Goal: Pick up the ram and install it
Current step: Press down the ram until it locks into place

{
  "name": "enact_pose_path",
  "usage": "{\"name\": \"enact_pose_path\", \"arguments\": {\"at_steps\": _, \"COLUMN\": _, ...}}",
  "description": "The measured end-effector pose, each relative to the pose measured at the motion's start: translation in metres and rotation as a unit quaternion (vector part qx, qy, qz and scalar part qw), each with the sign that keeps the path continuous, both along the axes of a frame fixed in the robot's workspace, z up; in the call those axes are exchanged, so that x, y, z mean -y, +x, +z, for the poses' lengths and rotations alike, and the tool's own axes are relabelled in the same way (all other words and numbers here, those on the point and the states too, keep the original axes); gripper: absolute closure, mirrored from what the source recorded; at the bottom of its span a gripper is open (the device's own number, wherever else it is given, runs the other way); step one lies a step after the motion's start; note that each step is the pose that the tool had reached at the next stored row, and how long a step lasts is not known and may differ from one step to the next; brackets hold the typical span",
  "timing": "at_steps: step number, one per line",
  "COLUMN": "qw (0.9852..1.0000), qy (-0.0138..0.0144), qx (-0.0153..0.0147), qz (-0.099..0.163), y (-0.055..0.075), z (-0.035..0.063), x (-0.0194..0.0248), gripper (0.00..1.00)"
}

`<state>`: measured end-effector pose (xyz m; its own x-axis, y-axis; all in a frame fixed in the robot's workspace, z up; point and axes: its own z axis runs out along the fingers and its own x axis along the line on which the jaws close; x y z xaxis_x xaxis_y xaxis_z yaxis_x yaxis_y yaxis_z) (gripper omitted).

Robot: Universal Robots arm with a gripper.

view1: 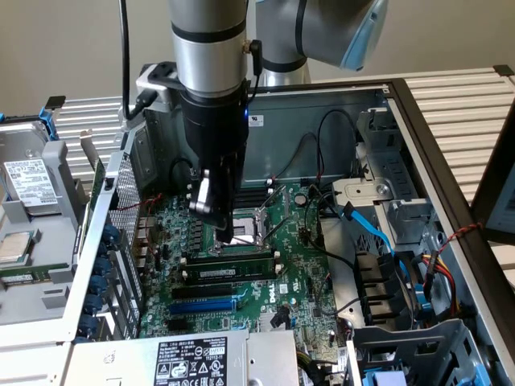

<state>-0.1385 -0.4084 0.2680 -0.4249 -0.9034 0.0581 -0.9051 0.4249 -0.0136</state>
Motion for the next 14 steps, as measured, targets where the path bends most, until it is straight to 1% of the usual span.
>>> {"name": "enact_pose_path", "arguments": {"at_steps": 4, "qw": 0.9995, "qy": 0.0000, "qx": 0.0000, "qz": -0.031, "y": 0.0000, "z": -0.0008, "x": 0.0000, "gripper": 0.90}}
{"name": "enact_pose_path", "arguments": {"at_steps": 7, "qw": 0.9985, "qy": 0.0000, "qx": 0.0000, "qz": -0.055, "y": 0.0000, "z": -0.0013, "x": 0.0000, "gripper": 0.90}}
{"name": "enact_pose_path", "arguments": {"at_steps": 11, "qw": 0.9964, "qy": 0.0000, "qx": 0.0000, "qz": -0.085, "y": 0.0000, "z": -0.0018, "x": 0.0000, "gripper": 0.90}}
{"name": "enact_pose_path", "arguments": {"at_steps": 14, "qw": 0.9942, "qy": 0.0000, "qx": 0.0000, "qz": -0.108, "y": 0.0000, "z": -0.0021, "x": 0.0000, "gripper": 0.90}}
